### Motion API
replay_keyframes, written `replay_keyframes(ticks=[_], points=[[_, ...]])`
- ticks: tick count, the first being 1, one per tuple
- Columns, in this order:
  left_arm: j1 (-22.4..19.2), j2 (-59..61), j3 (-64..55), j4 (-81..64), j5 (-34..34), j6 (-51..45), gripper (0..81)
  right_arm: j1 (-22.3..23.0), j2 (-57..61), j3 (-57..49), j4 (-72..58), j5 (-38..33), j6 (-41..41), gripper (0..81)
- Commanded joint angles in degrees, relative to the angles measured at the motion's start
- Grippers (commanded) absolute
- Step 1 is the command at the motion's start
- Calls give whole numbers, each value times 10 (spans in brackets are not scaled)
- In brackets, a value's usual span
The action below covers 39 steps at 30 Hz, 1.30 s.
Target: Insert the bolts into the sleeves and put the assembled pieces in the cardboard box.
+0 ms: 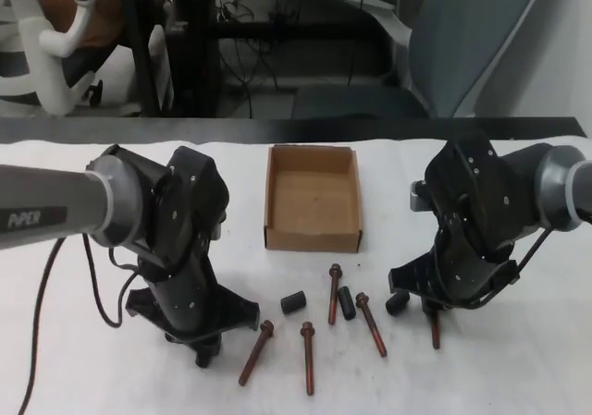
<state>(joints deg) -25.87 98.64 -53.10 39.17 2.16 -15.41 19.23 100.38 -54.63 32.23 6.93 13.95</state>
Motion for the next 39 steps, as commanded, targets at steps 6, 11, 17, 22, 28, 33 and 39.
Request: replay_keyframes(ticks=[6, 11, 17, 22, 28, 33, 39], points=[[0, -102, 12, -87, 33, 12, 18, -2, -75, 11, -12, 0, -16, 4], [-17, -243, 89, -290, 43, 47, 18, 0, -211, 83, -104, -39, -16, 4], [-92, -346, 234, -580, 18, 12, 18, 30, -394, 185, -359, -130, -16, 4], [-184, -324, 264, -626, -41, 30, 18, 75, -423, 198, -518, -167, -64, 4], [-235, -302, 264, -704, -60, 72, 18, 108, -404, 198, -553, -183, -130, 4], [-234, -302, 264, -721, -60, 86, 18, 129, -399, 198, -553, -215, -132, 4], [-234, -302, 264, -736, -35, 94, 18, 152, -399, 198, -570, -227, -161, 4]])
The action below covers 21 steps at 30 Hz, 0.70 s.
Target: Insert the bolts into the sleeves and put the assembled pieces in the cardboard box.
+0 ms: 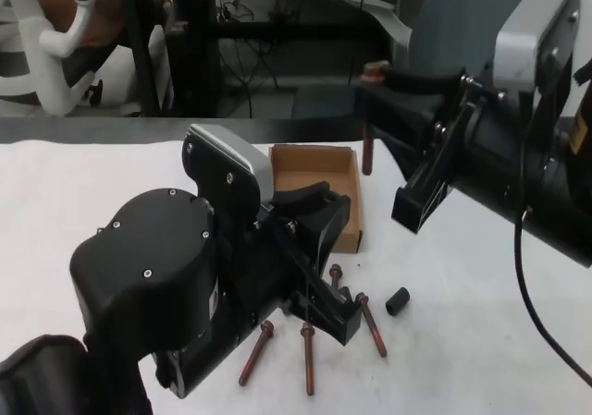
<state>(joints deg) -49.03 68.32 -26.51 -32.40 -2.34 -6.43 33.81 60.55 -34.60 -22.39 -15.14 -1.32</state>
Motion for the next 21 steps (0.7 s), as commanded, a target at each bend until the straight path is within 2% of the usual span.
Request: replay_keyframes(ticks=[1, 12, 16, 21], points=[[-2, 1, -2, -29, 10, 4, 18, 8, -1, -3, -30, -6, -9, 4], [-2, 1, -2, -43, 29, 4, 18, 22, -1, -3, -41, -6, -7, 4], [-2, 1, -2, -44, 29, 4, 18, 22, -1, -3, -41, -41, -4, 4], [-2, 1, -2, -54, 23, 4, 18, 27, -1, -3, -39, -45, -2, 4]])
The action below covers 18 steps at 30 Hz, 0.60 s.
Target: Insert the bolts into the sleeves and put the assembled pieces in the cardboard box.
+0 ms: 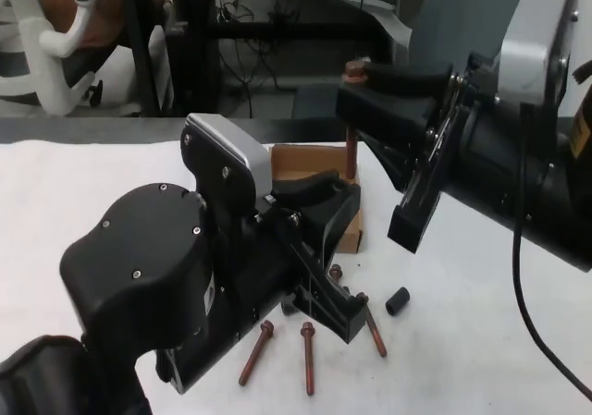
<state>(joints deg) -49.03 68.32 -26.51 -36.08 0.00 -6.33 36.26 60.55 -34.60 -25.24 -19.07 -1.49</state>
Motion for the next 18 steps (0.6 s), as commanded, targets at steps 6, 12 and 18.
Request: replay_keyframes(ticks=[6, 12, 18], points=[[-2, 1, -2, -50, 0, 3, 18, 2, -1, -3, -10, -6, 3, 4], [-2, 1, -3, -54, 17, 3, 18, 2, 3, -3, 2, -6, 4, 4], [-2, 1, -3, -54, 18, 1, 18, 2, 23, -3, -8, -5, 2, 4]])
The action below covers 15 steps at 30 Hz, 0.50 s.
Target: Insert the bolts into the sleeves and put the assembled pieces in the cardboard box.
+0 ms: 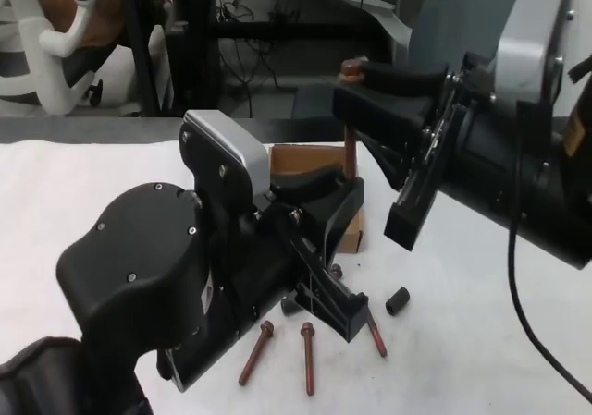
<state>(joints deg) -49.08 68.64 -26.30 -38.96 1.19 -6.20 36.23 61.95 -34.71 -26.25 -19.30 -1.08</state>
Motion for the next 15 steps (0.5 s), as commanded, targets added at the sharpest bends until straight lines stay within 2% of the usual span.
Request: replay_keyframes(ticks=[1, 11, 15], points=[[-2, -2, -5, -25, 6, -3, 18, 2, 12, -2, -7, -2, -5, 4], [-2, -2, -5, -25, 17, -2, 18, 2, 18, -2, -25, 3, 0, 4], [-1, -2, -5, -37, -12, -2, 18, 2, 18, -2, -10, 0, 30, 4]])
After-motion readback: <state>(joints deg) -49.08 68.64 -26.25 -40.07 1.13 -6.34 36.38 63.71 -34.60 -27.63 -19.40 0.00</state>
